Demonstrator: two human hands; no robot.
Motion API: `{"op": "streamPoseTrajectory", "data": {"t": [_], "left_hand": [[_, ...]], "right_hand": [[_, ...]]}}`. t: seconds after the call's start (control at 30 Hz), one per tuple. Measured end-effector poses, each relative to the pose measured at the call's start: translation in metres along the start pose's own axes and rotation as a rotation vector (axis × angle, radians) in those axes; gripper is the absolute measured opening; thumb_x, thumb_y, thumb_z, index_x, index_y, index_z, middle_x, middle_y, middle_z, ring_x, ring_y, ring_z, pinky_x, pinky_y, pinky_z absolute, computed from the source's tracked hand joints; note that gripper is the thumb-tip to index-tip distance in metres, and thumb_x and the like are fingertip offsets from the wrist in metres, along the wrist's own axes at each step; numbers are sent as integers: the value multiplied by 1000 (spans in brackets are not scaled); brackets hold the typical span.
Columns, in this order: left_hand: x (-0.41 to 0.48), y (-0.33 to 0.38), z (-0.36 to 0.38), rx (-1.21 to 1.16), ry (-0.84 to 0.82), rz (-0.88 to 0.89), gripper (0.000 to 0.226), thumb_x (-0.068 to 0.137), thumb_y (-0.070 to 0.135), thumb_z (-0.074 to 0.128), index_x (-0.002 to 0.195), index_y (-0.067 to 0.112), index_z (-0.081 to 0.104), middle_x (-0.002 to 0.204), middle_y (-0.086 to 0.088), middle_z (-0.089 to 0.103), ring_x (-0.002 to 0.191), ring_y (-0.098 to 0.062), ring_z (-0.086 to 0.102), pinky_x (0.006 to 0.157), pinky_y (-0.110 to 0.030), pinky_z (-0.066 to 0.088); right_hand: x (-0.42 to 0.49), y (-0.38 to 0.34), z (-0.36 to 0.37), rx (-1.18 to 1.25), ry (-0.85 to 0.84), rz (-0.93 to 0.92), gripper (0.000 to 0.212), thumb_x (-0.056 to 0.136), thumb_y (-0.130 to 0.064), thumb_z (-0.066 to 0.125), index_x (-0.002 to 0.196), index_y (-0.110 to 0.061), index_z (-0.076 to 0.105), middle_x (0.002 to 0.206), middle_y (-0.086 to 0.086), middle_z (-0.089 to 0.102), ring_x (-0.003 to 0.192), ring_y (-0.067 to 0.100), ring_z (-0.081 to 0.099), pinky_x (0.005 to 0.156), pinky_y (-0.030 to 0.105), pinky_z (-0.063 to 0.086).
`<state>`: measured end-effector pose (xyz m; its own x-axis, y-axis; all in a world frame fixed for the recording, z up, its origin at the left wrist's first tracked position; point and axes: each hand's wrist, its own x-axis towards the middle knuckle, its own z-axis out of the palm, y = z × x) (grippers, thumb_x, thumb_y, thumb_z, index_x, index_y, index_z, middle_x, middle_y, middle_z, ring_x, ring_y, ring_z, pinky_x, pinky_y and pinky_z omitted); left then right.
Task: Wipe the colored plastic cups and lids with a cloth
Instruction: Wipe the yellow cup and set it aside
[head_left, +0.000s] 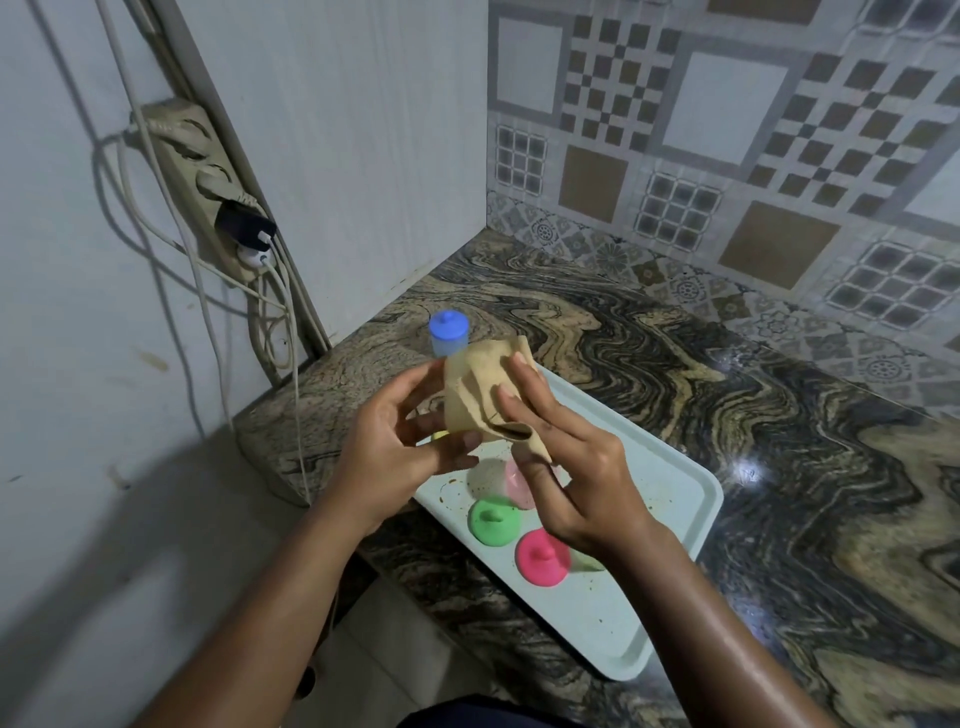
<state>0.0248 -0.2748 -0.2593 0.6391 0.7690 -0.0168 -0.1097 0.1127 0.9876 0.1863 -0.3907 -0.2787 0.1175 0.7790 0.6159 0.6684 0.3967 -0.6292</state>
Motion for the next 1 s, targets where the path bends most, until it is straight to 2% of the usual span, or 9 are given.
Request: {"op": "streamPoseTrajectory", "data": {"t": [0.23,0.37,0.5,0.57,0.67,0.77,0.83,0.9,1.0], "left_hand": [[1,1,1,-14,-40,-24,79,72,-2,79,140,24,49,135,-1,63,109,-28,71,67,-49,63],[3,0,7,-4,-35,-8,78,65,-3,81,135,19,53,133,2,65,105,-27,72,71,-49,63],[3,1,10,38,5,20,68,66,-1,83,124,27,62,128,2,68,107,-26,72,71,-48,63],[5,3,9,89,14,55,67,72,-5,83,127,27,62,129,3,68,108,-22,72,71,-44,63],[7,1,5,138,21,79,69,74,-9,82,131,23,60,127,4,69,109,-21,71,73,-42,63],[7,-1,7,159,22,85,69,73,-8,82,127,29,61,125,6,70,109,-21,71,74,-44,63],[9,0,9,128,64,83,70,73,-10,81,129,27,60,127,8,69,106,-18,72,71,-41,64],[12,2,7,104,104,90,71,75,-13,79,134,20,56,129,9,67,100,-14,73,67,-32,63],[16,6,4,119,107,122,71,76,-18,75,134,16,52,130,3,63,95,-8,73,64,-24,60]], "right_hand": [[13,0,-5,195,313,317,33,104,-15,44,109,6,69,130,4,64,128,23,58,93,37,49],[31,-12,-5,187,204,255,36,102,-5,45,134,5,61,151,0,50,150,18,36,118,31,37],[29,-15,3,122,51,277,37,102,-8,49,136,-2,63,156,10,46,153,13,27,118,38,40],[25,-17,4,138,53,267,37,102,-6,49,136,-6,64,156,-5,45,152,19,33,112,27,43],[17,-20,5,155,95,270,32,102,-8,50,128,-10,69,148,-38,39,104,16,63,83,6,40],[9,-14,3,149,126,310,33,102,-23,47,117,-8,72,156,-17,43,65,9,60,64,21,41],[2,-13,2,185,129,281,33,103,-19,46,122,-10,72,152,-5,52,106,24,73,73,31,52],[-5,-16,4,231,109,252,33,103,-5,46,125,-5,70,141,5,63,143,27,47,99,35,53],[-17,-14,4,339,135,310,29,104,-6,47,109,3,74,126,10,72,141,32,49,99,40,55]]}}
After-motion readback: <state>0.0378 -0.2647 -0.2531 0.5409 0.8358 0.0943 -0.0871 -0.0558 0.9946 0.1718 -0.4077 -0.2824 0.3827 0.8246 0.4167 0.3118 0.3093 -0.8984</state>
